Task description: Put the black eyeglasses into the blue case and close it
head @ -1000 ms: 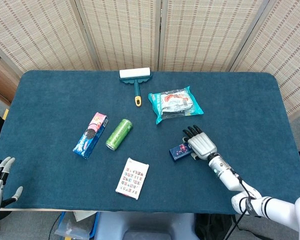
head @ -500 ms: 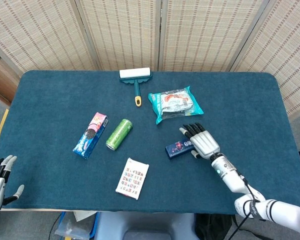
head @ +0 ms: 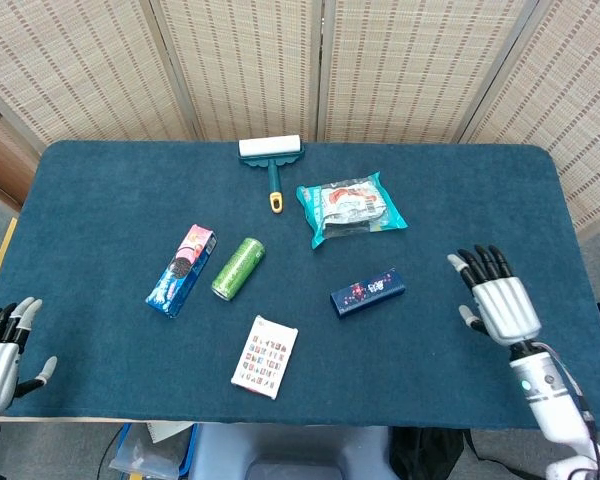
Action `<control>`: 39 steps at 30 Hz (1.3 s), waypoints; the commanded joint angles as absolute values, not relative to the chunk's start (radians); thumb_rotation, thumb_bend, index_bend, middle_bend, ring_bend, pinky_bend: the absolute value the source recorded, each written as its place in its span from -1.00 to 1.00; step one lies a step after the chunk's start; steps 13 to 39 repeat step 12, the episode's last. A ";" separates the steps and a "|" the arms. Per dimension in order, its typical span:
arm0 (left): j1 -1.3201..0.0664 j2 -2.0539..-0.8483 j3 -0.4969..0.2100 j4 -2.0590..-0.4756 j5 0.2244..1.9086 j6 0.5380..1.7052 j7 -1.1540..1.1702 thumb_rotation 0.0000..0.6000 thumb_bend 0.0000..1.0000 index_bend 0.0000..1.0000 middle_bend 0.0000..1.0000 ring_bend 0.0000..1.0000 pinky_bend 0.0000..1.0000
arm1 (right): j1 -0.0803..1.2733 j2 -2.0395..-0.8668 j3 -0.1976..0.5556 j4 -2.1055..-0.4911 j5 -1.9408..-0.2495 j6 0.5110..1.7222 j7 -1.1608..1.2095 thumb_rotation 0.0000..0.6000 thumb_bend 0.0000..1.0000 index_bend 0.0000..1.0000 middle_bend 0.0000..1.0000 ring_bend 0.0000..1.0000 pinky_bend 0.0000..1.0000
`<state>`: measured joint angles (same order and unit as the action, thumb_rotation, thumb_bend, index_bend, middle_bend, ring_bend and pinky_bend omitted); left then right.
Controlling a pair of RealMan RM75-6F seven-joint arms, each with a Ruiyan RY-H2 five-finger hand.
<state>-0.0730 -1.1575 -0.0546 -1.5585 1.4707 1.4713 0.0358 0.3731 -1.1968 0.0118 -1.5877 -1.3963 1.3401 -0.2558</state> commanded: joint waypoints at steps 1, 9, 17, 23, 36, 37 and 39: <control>-0.078 -1.161 -0.058 -1.566 1.471 1.471 0.046 1.00 -0.39 -1.00 -1.00 -0.98 -1.00 | 0.251 -1.143 -0.032 -1.627 -1.437 1.479 -0.221 1.00 -0.42 -0.74 -0.70 -1.00 -1.00; -0.091 -1.173 -0.073 -1.599 1.482 1.492 0.082 1.00 -0.39 -1.00 -1.00 -0.98 -1.00 | 0.114 -1.125 -0.060 -1.623 -1.473 1.623 -0.177 1.00 -0.42 -0.70 -0.70 -1.00 -1.00; -0.093 -1.176 -0.073 -1.608 1.484 1.493 0.094 1.00 -0.39 -1.00 -1.00 -0.98 -1.00 | 0.090 -1.121 -0.059 -1.622 -1.482 1.642 -0.165 1.00 -0.42 -0.69 -0.69 -1.00 -1.00; -0.093 -1.176 -0.073 -1.608 1.484 1.493 0.094 1.00 -0.39 -1.00 -1.00 -0.98 -1.00 | 0.090 -1.121 -0.059 -1.622 -1.482 1.642 -0.165 1.00 -0.42 -0.69 -0.69 -1.00 -1.00; -0.093 -1.176 -0.073 -1.608 1.484 1.493 0.094 1.00 -0.39 -1.00 -1.00 -0.98 -1.00 | 0.090 -1.121 -0.059 -1.622 -1.482 1.642 -0.165 1.00 -0.42 -0.69 -0.69 -1.00 -1.00; -0.093 -1.176 -0.073 -1.608 1.484 1.493 0.094 1.00 -0.39 -1.00 -1.00 -0.98 -1.00 | 0.090 -1.121 -0.059 -1.622 -1.482 1.642 -0.165 1.00 -0.42 -0.69 -0.69 -1.00 -1.00; -0.093 -1.176 -0.073 -1.608 1.484 1.493 0.094 1.00 -0.39 -1.00 -1.00 -0.98 -1.00 | 0.090 -1.121 -0.059 -1.622 -1.482 1.642 -0.165 1.00 -0.42 -0.69 -0.69 -1.00 -1.00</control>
